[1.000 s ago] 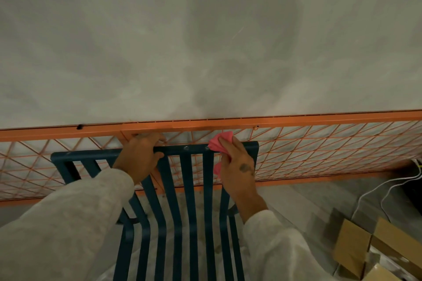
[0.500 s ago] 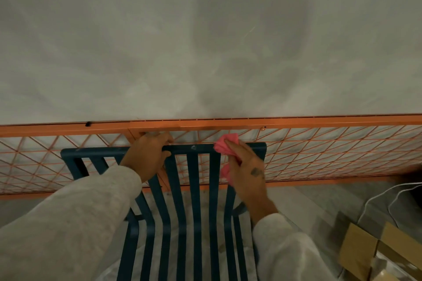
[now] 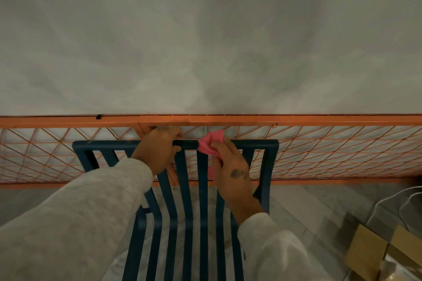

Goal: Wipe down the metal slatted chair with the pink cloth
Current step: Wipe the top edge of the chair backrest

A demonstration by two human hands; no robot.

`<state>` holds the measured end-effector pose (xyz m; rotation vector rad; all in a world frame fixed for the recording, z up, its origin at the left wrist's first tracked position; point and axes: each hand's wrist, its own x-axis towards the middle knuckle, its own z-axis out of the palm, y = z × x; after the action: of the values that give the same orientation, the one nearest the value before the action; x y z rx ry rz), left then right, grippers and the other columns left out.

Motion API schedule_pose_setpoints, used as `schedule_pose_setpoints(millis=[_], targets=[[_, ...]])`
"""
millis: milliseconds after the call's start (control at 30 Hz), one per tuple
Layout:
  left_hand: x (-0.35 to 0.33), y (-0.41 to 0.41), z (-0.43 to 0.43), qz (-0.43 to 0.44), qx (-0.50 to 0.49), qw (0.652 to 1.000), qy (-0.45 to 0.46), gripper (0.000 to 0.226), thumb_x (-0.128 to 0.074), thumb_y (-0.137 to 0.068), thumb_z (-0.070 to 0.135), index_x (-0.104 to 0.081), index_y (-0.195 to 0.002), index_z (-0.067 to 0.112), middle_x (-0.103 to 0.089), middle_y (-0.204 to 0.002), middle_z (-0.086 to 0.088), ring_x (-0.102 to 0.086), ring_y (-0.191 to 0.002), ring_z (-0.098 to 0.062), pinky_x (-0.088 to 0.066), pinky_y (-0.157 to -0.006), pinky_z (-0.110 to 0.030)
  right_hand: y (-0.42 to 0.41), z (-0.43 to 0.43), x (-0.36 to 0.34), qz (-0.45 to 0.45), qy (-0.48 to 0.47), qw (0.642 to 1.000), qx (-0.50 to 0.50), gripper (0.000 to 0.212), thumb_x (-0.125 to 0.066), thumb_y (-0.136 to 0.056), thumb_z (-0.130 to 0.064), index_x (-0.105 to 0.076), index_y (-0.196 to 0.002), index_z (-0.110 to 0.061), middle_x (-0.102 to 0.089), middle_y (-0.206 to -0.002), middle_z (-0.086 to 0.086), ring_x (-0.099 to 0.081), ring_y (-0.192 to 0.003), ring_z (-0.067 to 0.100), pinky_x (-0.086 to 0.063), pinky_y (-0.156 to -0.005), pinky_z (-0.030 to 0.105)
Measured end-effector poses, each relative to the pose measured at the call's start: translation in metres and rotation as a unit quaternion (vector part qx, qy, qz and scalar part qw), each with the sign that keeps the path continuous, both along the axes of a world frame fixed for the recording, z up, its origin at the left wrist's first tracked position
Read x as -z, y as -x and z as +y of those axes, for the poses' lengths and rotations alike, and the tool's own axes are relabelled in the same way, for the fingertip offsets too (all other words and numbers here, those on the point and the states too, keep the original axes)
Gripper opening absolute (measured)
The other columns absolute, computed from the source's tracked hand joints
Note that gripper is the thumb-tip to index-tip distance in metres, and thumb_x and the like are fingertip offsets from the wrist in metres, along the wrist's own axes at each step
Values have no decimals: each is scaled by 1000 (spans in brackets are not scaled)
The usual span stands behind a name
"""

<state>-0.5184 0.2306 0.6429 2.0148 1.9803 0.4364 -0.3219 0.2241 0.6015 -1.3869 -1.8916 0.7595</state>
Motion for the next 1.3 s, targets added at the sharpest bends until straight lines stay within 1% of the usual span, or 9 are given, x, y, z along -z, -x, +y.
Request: schedule_pose_setpoints(millis=[133, 233, 400, 467, 600, 767, 933, 1133, 1300], targets=[[0, -2, 0, -2, -9, 1000, 4, 24, -67, -85, 14, -61, -108, 13, -67, -105, -6, -62, -98, -23, -51, -88, -37, -24, 10, 10, -35, -40, 998, 43, 32, -58, -94, -17, -62, -126, -18, -64, -122, 6, -63, -101, 25, -58, -88, 40], [0, -4, -2, -6, -12, 1000, -6, 20, -66, -85, 14, -60, -104, 13, -66, -103, -5, -60, -98, -22, -49, -87, -33, -58, 19, 11, -32, -21, 995, 87, 36, -51, -96, -23, -55, -131, -23, -61, -116, 1, -63, -95, 24, -59, -79, 30], [2, -2, -2, -8, -18, 1000, -10, 20, -66, -85, 14, -59, -104, 14, -66, -104, -6, -60, -98, -23, -50, -86, -35, -30, 20, 7, 67, 43, 969, 234, 29, -54, -99, -15, -58, -126, -24, -59, -116, -6, -60, -98, 11, -50, -89, 23], [1, -3, -3, -9, -17, 1000, -10, 23, -66, -85, 14, -59, -106, 14, -66, -106, -6, -60, -99, -23, -50, -88, -35, 0, 12, 2, 96, 90, 971, 198, 28, -55, -99, -19, -58, -125, -27, -56, -111, -12, -58, -88, 2, -51, -82, 17], [1, -4, -2, -5, -16, 1000, -12, 28, -67, -84, 11, -58, -111, 10, -67, -108, -9, -62, -98, -26, -49, -85, -34, 34, 7, -2, 69, 45, 996, 45, 26, -54, -100, -28, -59, -125, -25, -64, -105, -8, -66, -92, 12, -59, -84, 33], [1, -1, -1, -31, -22, 999, -2, 39, -70, -83, 11, -52, -117, 13, -68, -108, -9, -64, -98, -25, -52, -82, -33, 9, 15, 8, -90, -95, 987, -97, 25, -64, -89, -2, -67, -110, -16, -66, -111, 2, -60, -85, 22, -57, -73, 38], [2, -1, -2, -35, -29, 999, -9, 31, -70, -83, 13, -54, -109, 15, -66, -104, -7, -63, -95, -23, -52, -83, -34, -45, 18, 35, -171, -158, 972, -22, 53, -82, -69, 7, -68, -117, -8, -72, -100, 16, -68, -75, 33, -62, -60, 47], [1, -3, -1, -22, -36, 999, -10, 34, -70, -83, 12, -55, -113, 11, -67, -104, -10, -62, -96, -26, -52, -83, -36, 7, 9, 28, -175, -162, 970, -36, 49, -82, -70, 2, -68, -116, -11, -66, -123, 12, -66, -83, 34, -62, -66, 44], [1, 0, 0, -14, -29, 999, 3, 36, -69, -84, 14, -53, -117, 12, -67, -107, -10, -63, -97, -26, -54, -84, -38, 5, 14, 18, -178, -159, 967, -89, 48, -80, -72, 2, -67, -115, -16, -66, -122, 6, -65, -82, 28, -61, -64, 39]])
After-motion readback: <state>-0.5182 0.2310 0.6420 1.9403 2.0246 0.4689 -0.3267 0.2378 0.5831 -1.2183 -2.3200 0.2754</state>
